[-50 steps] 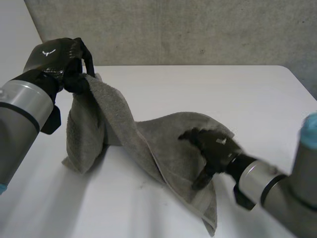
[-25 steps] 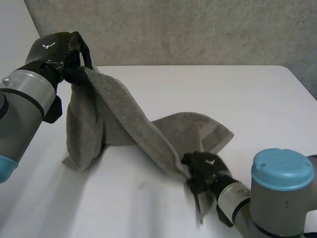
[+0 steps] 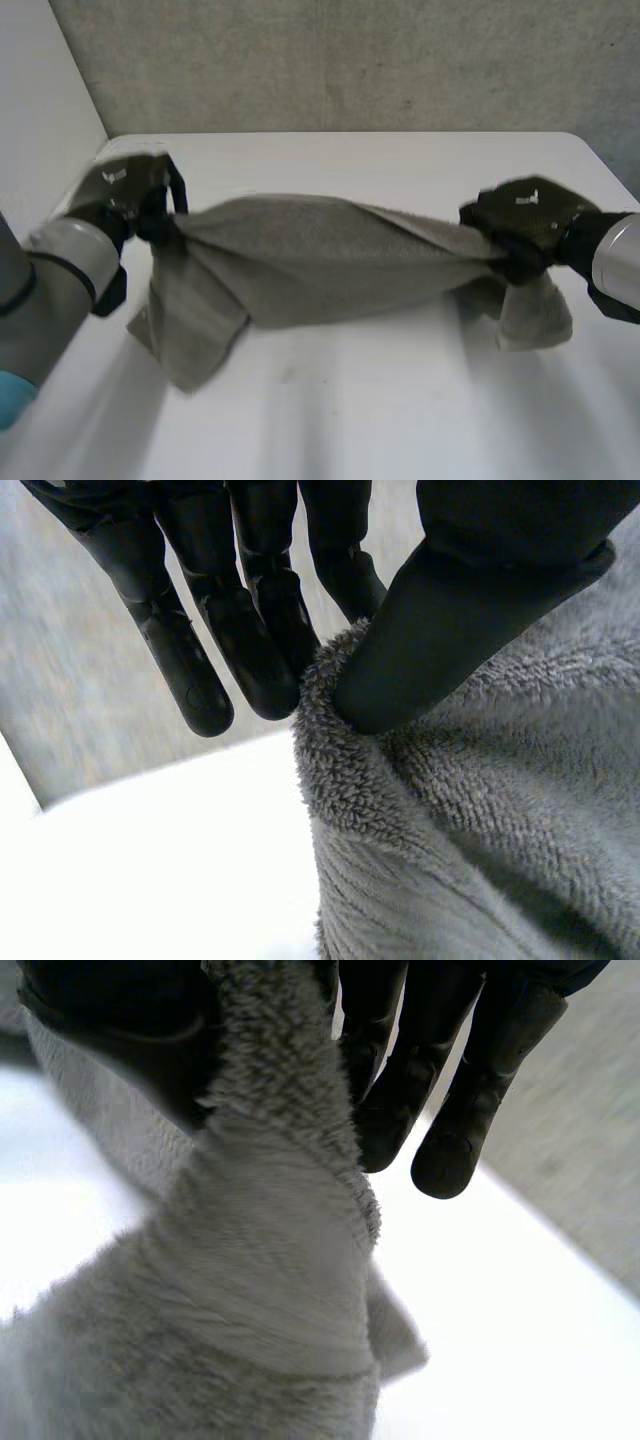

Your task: Fold the towel.

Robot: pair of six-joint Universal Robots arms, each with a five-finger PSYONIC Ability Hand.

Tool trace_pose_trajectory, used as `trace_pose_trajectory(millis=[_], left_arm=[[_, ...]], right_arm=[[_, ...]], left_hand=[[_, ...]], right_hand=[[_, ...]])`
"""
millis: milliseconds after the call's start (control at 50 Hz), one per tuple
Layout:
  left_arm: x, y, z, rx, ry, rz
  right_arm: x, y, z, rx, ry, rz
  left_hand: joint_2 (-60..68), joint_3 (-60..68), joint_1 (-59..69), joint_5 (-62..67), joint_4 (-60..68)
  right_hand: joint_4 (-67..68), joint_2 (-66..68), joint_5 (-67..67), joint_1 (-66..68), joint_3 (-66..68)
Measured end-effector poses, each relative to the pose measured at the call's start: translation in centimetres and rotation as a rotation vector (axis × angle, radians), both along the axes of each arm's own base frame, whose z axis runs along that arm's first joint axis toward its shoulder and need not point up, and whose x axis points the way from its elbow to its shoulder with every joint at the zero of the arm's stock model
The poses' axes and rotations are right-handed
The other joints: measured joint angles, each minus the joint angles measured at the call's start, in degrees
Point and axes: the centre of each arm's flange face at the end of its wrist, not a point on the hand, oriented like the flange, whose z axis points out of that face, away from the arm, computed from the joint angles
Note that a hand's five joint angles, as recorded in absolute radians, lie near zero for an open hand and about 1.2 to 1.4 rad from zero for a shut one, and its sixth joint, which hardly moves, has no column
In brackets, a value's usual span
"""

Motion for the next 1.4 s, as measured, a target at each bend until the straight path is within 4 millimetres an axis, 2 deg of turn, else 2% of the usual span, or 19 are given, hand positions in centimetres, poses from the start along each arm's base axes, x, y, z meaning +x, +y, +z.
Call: trace_pose_trajectory(millis=[140,260,340,400,440,540,580,660,740,800,840,880,940,1000,1060,1120,1160,1260,1400], left_arm=[[-0.3,-0.7,-5.6,0.158,-0.073,-0.004],[-1.6,-3.8,-6.6,0.132,-0.121,-0.020],[-2.9,-7.2,-3.2,-0.022,-0.108,-0.022],[-3.7,-9.6,1.4,-0.180,-0.063,-0.009],[-4.1,-10.9,6.0,-0.323,-0.001,0.006],[-4.0,-11.2,14.4,-0.562,0.187,0.031],[-3.7,-11.0,16.2,-0.606,0.252,0.041],[-3.2,-10.7,17.1,-0.623,0.326,0.071],[-2.3,-10.8,13.6,-0.520,0.317,0.133],[-1.5,-10.8,9.5,-0.405,0.264,0.170],[-0.9,-10.3,5.1,-0.290,0.207,0.189],[-0.6,-9.9,2.5,-0.226,0.174,0.194],[0.0,-8.3,-3.4,-0.087,0.107,0.192],[0.4,-6.8,-7.8,0.012,0.061,0.178],[0.6,-5.6,-10.8,0.078,0.031,0.161],[0.7,-5.2,-11.7,0.096,0.015,0.151],[0.7,-5.2,-11.6,0.089,0.007,0.146],[0.8,-5.3,-9.9,0.041,0.009,0.146],[1.0,-5.0,-8.6,0.009,0.017,0.148]], right_arm=[[-0.2,-2.6,-2.8,0.044,0.160,0.035],[0.9,-7.8,-2.2,-0.095,0.195,0.001],[2.2,-11.5,0.3,-0.279,0.165,-0.029],[3.2,-13.8,2.4,-0.416,0.134,-0.051],[3.9,-15.3,5.5,-0.564,0.057,-0.080],[4.6,-15.4,13.6,-0.822,-0.230,-0.114],[4.7,-14.9,15.1,-0.842,-0.316,-0.107],[4.8,-14.1,15.2,-0.792,-0.376,-0.094],[4.9,-13.5,11.7,-0.640,-0.304,-0.090],[4.8,-12.9,7.8,-0.507,-0.192,-0.081],[4.6,-12.2,4.0,-0.379,-0.081,-0.062],[4.5,-11.7,1.7,-0.303,-0.019,-0.047],[4.1,-10.2,-3.8,-0.130,0.109,-0.002],[3.7,-8.9,-7.9,-0.018,0.180,0.030],[3.4,-8.1,-10.9,0.036,0.210,0.041],[3.1,-7.8,-12.1,0.034,0.205,0.029],[2.8,-7.7,-12.3,0.010,0.178,0.002],[2.1,-7.6,-11.4,-0.036,0.105,-0.059],[1.1,-6.5,-11.1,-0.023,0.073,-0.113]], left_hand=[[0.0,0.0,0.0,0.0,0.0],[0.0,0.0,0.0,0.0,0.0],[0.0,0.1,0.0,0.0,0.0],[0.0,0.1,0.0,0.0,0.0],[0.0,0.1,0.0,0.0,0.0],[0.0,0.1,0.0,0.0,0.0],[0.0,0.1,0.3,0.0,0.0],[0.0,0.1,0.3,0.0,0.0],[0.0,0.1,0.3,0.0,0.0],[0.0,0.1,0.3,0.0,0.0],[0.0,0.1,0.3,0.0,0.0],[0.0,0.1,0.3,0.0,0.0],[0.0,0.1,0.3,0.0,0.0],[0.0,0.1,0.3,0.0,0.0],[0.0,0.1,0.4,0.0,0.0],[0.0,0.1,0.4,0.0,0.0],[0.0,0.1,0.4,0.0,0.0],[0.0,0.1,0.4,0.0,0.0],[0.0,0.1,0.4,0.0,0.0]], right_hand=[[0.0,0.0,0.0,0.0,0.0],[0.0,0.0,0.0,0.0,0.0],[0.0,0.9,0.0,0.0,0.0],[0.0,0.9,0.1,0.0,0.0],[0.0,0.9,0.3,0.0,0.0],[0.0,0.9,1.0,0.0,0.0],[0.0,0.9,1.3,0.0,0.0],[0.0,0.9,1.4,0.0,0.0],[0.0,0.9,1.4,0.0,0.2],[0.0,0.9,1.4,0.0,0.2],[0.0,0.9,1.4,0.0,0.2],[0.0,0.9,1.4,0.0,0.2],[0.0,0.9,1.4,0.0,0.2],[0.0,0.9,1.4,0.0,0.2],[0.0,0.9,1.4,0.0,0.2],[-2.8,-2.1,-2.7,-1.9,-2.5],[-21.7,-21.6,-21.4,-20.7,-21.4],[-45.5,-45.3,-46.9,-44.8,-45.3],[-53.0,-52.3,-55.1,-51.7,-52.6]])
